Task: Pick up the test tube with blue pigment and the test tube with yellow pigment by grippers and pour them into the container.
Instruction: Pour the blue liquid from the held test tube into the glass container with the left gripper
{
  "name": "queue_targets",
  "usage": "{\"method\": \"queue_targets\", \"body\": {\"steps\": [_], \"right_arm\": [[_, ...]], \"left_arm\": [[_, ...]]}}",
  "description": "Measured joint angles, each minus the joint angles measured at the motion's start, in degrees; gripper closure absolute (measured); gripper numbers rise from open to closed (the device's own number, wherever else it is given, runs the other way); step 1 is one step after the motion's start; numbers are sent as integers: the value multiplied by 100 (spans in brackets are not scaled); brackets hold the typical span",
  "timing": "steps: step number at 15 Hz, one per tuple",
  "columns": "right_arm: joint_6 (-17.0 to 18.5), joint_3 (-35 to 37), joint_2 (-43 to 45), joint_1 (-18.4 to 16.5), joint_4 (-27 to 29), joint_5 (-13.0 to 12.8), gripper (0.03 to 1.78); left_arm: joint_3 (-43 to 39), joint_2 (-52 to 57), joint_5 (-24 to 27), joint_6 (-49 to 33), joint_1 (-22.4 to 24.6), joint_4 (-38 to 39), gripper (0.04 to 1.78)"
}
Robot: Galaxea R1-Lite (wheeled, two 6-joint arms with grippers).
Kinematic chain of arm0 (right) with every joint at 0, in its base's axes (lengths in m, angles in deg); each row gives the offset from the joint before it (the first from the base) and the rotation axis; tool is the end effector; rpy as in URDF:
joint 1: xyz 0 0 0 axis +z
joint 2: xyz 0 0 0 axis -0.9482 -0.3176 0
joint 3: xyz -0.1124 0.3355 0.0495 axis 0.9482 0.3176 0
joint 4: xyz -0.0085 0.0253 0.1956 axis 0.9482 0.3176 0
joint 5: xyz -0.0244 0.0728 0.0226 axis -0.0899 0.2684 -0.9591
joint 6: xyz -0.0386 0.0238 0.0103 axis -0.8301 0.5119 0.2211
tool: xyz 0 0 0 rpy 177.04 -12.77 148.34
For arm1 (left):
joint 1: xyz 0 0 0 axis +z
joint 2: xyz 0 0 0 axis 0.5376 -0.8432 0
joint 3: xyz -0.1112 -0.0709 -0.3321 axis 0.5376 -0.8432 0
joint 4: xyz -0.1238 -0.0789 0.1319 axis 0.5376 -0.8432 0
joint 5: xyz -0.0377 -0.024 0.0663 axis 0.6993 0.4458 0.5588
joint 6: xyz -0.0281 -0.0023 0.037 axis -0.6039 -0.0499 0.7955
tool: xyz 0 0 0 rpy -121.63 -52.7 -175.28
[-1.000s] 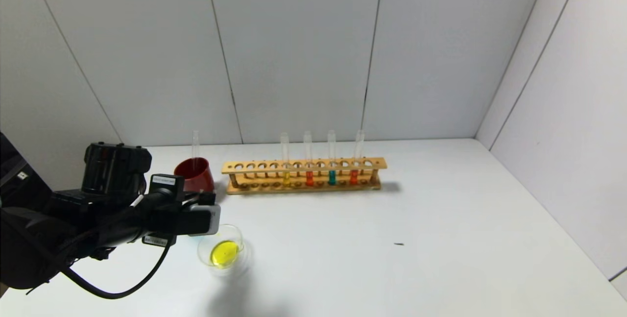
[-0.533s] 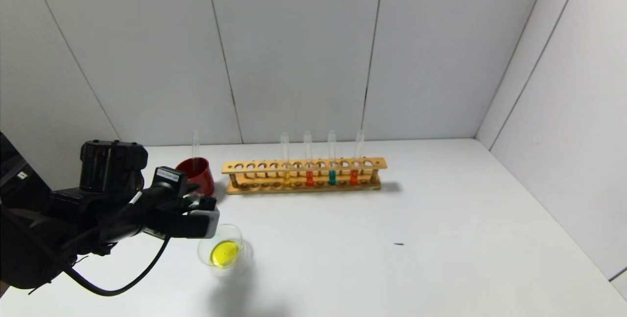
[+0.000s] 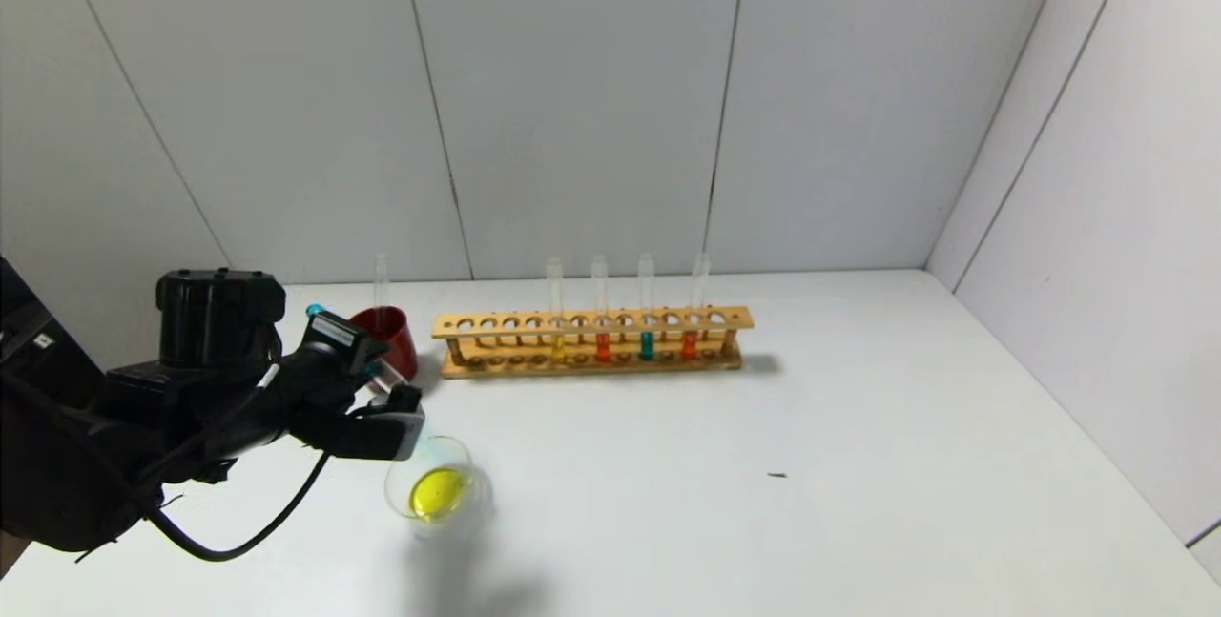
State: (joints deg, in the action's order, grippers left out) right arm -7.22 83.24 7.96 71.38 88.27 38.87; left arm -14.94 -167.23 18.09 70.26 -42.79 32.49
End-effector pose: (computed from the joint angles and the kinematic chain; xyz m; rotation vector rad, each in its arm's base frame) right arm -0.0483 0.0002 0.0756 0.0046 -0.0001 0.0021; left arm 0.3057 -0.0567 0.1608 1.8389 0.1237 -0.5587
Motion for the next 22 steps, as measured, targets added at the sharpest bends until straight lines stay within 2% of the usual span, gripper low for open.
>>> {"method": "queue_targets", "body": {"steps": [10, 15, 22], "right_arm": [[-2, 0, 0, 5, 0, 0, 6], [-2, 0, 0, 5, 0, 2, 6], [0, 0, 0, 5, 0, 0, 6]], "left_arm": [[-90, -88, 69, 556, 155, 135, 150], [-74, -295, 74, 901, 166, 599, 150], [-82, -368, 74, 1133, 166, 691, 150]]}}
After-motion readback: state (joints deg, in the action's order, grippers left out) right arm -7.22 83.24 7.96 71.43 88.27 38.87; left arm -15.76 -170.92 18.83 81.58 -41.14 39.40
